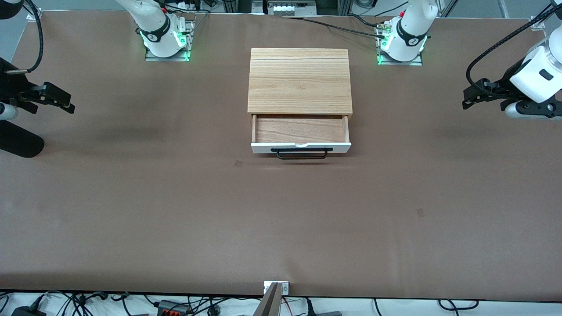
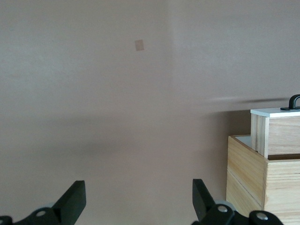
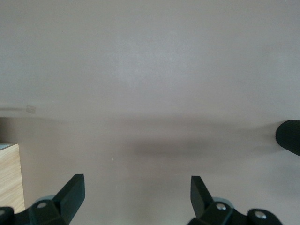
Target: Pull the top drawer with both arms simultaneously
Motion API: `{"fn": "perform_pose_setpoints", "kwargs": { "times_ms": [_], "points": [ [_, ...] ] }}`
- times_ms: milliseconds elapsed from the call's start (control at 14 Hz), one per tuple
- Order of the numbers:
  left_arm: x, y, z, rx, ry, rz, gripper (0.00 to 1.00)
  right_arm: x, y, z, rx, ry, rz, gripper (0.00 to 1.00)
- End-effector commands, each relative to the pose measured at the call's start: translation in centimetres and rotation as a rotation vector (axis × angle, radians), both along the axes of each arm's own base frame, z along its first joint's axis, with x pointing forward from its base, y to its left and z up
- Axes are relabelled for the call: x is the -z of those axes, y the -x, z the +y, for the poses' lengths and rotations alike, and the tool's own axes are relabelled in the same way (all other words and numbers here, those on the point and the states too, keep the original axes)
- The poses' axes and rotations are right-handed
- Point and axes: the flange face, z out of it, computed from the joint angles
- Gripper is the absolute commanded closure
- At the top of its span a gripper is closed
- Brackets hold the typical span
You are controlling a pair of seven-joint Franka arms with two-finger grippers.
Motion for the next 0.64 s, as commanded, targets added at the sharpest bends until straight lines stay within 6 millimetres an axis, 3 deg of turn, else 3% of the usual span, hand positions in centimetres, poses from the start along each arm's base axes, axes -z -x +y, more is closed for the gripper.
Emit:
{"fn": "perform_pose_setpoints", "kwargs": {
  "times_ms": [0,571],
  "points": [
    [-0.55,-0.33,0.11,-0.010,0.009,0.007,0.00,-0.35,0.83,-0.19,0.008,0.010,0.000,0.00],
    [-0.55,-0.32,0.03,-0.008,0.009,0.007,0.00,0.07,1.42,0.07,0.005,0.012,-0.009,0.00]
  ]
}}
